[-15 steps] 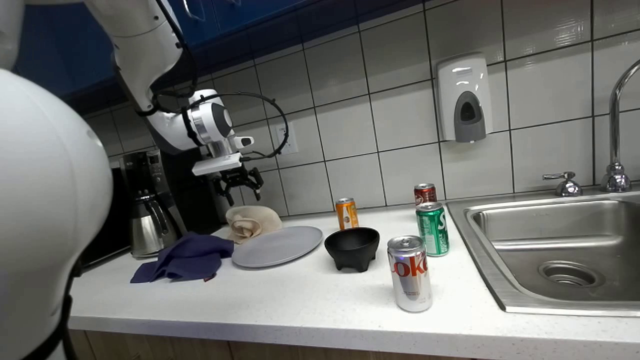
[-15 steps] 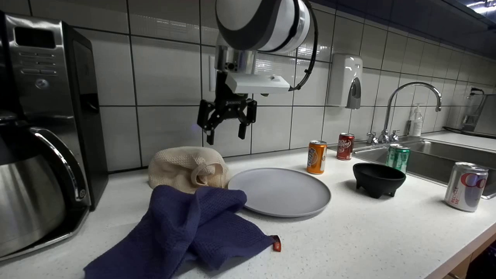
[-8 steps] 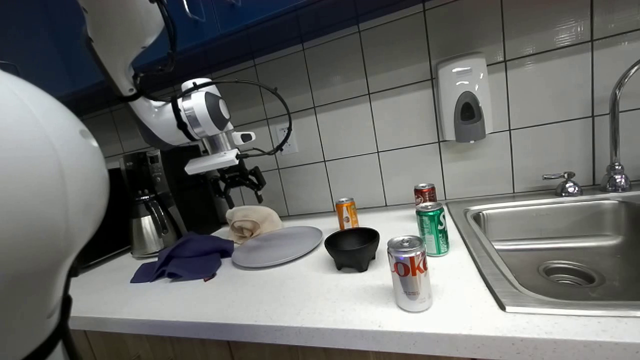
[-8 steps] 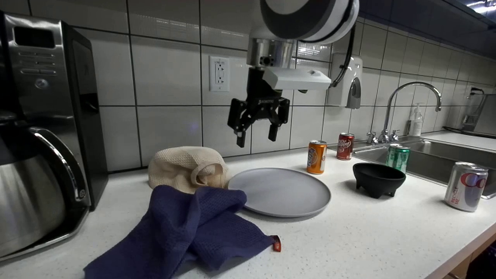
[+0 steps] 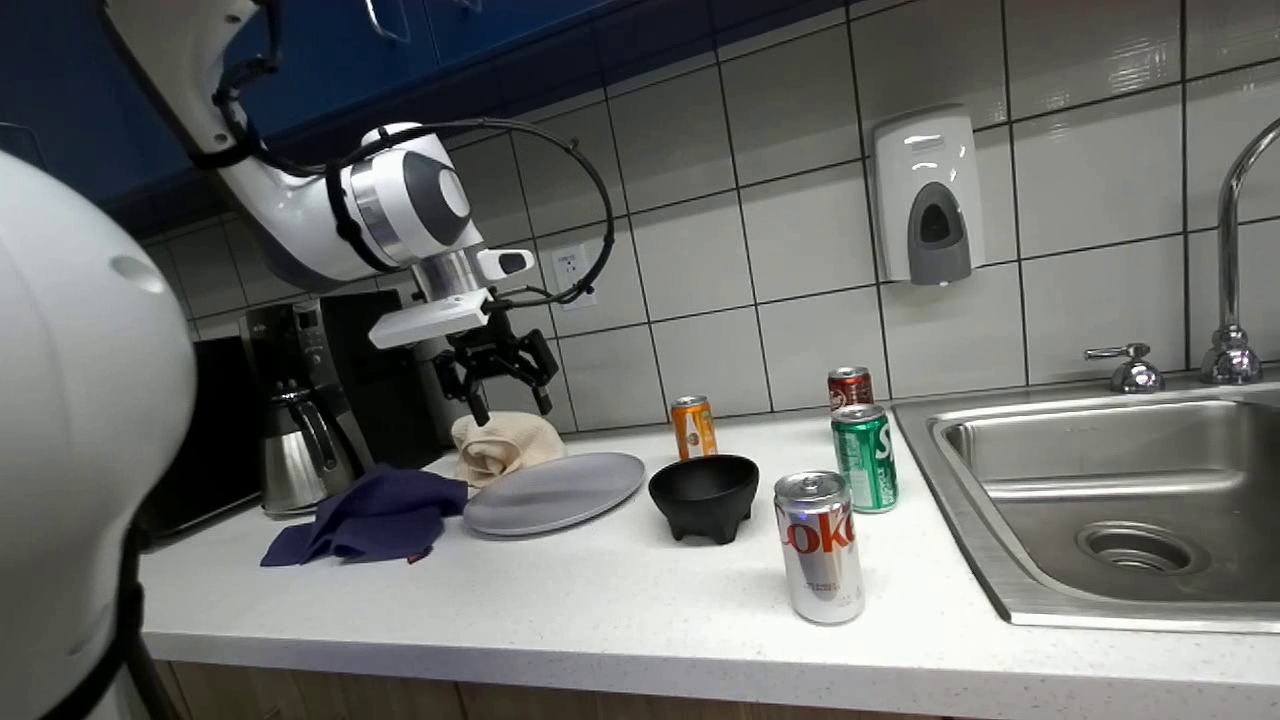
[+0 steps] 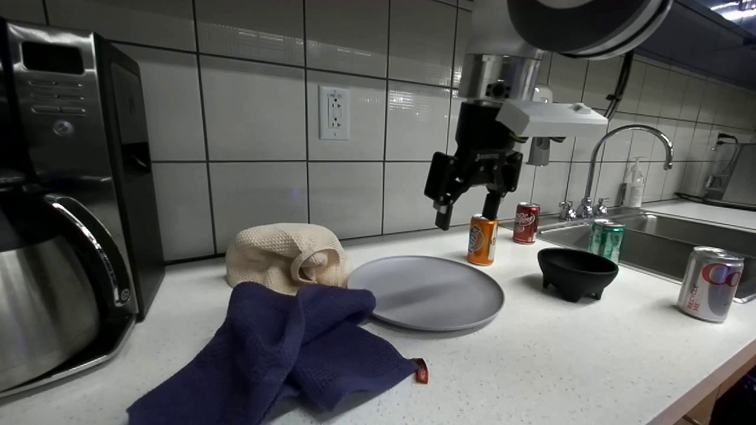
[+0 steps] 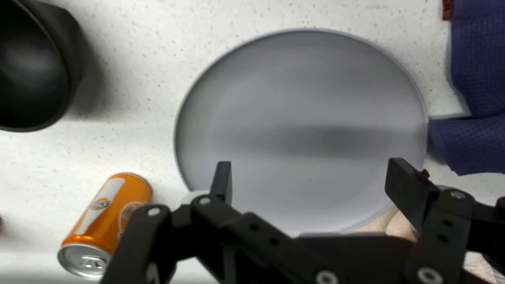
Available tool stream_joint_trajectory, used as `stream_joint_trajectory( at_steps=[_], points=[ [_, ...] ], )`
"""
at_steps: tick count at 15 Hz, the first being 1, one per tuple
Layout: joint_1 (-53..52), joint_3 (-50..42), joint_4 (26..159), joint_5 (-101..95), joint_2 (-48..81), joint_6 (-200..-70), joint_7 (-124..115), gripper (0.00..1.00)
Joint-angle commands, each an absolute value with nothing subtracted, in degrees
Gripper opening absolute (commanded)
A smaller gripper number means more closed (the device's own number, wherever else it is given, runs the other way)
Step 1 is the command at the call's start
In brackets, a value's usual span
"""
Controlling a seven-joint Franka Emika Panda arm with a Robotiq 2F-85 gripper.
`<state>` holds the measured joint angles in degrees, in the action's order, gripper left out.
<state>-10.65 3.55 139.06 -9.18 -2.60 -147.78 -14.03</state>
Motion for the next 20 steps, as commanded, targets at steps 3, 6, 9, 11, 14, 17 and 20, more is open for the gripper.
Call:
stream_joint_trajectory(
  at_steps=[3, 6, 9, 11, 14, 17, 20],
  points=[
    [-5.9, 3.2, 150.7, -7.6, -14.4, -149.1, -11.3, 1.0],
    [-4.0, 2.2, 154.1, -7.5, -18.5, -149.0, -9.5, 1.0],
    [-2.3, 0.6, 157.1, -7.4, -22.1, -149.2, -7.3, 1.0],
    [-1.1, -0.7, 158.4, -7.4, -24.1, -149.1, -5.9, 1.0],
    [1.0, -2.9, 159.3, -7.6, -26.0, -149.0, -3.5, 1.0],
    [2.6, -4.8, 158.5, -7.6, -25.8, -148.9, -0.9, 1.0],
    [4.0, -6.2, 158.3, -7.4, -25.7, -149.1, 0.4, 1.0]
  ],
)
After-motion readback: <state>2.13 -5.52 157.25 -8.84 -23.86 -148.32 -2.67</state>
